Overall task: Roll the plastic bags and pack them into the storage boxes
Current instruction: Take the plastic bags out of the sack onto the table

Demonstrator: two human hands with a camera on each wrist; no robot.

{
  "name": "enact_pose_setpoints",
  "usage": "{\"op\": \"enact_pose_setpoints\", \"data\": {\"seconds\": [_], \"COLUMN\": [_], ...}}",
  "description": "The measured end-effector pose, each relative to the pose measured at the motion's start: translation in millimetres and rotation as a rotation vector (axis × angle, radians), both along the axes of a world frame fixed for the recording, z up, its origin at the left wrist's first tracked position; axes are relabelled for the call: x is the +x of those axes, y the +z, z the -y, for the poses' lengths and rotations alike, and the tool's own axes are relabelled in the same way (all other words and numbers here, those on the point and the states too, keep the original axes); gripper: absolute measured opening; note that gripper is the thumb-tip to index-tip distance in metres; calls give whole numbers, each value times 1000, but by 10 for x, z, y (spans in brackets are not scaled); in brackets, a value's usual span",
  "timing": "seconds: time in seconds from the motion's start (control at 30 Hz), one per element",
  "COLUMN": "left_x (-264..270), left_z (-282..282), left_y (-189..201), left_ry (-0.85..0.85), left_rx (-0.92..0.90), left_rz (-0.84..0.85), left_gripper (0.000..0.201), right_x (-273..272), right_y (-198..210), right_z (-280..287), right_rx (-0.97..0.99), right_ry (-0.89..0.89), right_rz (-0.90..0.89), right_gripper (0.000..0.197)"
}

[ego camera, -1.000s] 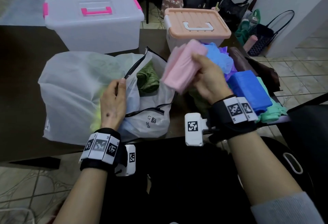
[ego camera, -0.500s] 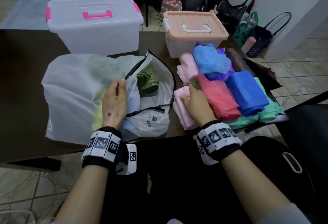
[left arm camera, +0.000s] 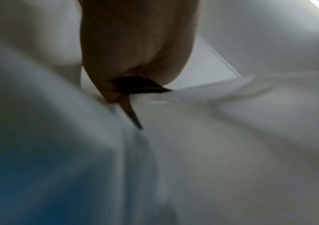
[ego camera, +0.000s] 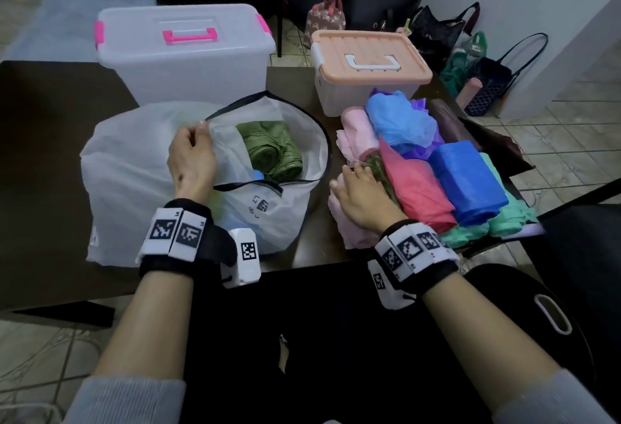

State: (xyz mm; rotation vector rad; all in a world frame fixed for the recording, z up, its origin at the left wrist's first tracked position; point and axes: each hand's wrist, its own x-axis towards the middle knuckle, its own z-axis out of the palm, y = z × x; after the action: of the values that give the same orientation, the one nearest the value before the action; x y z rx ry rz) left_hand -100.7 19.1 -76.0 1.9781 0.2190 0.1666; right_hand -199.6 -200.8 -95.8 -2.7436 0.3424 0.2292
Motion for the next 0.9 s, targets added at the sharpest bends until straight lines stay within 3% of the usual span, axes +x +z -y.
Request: {"op": "enact_pose_setpoints", "data": {"seconds": [0.07,0.17,0.23,0.3,0.33,0.4,0.47,0.57,0.7,0.77,0.9], "left_x": [13,-26,-62,-77,-76,-53,-10,45,38,21,19], "left_z": [-24,-33,-48,-63,-73,-86,-105,-126,-106,-97,-93], "left_y": [-41,-103,-156,-196,-204,-219,-230,-247,-243,-238,-282], "left_ry": [48,84,87,80,79,86,105,146,168,178,199], "left_rx": [-34,-150,-239,-326,-344,-353,-384,-443,-384,-327,-283], "left_rz": [-34,-85,-108,-119,-127,-159,-195,-251,-268,-251,-221], "left_gripper": [34,37,42,42,41,39,37,38,41,43,43], "right_x": [112,342,510,668,737,857,939,1014,1113,1112,1076], "right_y": [173,456,623,696,685,630,561,558,602,669,689], "right_z": [-77,-294,-490,-653,-714,-797,-870,-948,-1004,-990,-908], "right_rx": [169,691,1122,1319,1257,880,489,230,180,185,419], "right_ry": [-84,-275,-405,-492,-485,-287,-102,44,108,121,10], "right_rz": [265,466,397,227,151,27,-51,-78,-122,-169,-241], "right_gripper": [36,28,26,27,26,17,29,36,27,35,28]}}
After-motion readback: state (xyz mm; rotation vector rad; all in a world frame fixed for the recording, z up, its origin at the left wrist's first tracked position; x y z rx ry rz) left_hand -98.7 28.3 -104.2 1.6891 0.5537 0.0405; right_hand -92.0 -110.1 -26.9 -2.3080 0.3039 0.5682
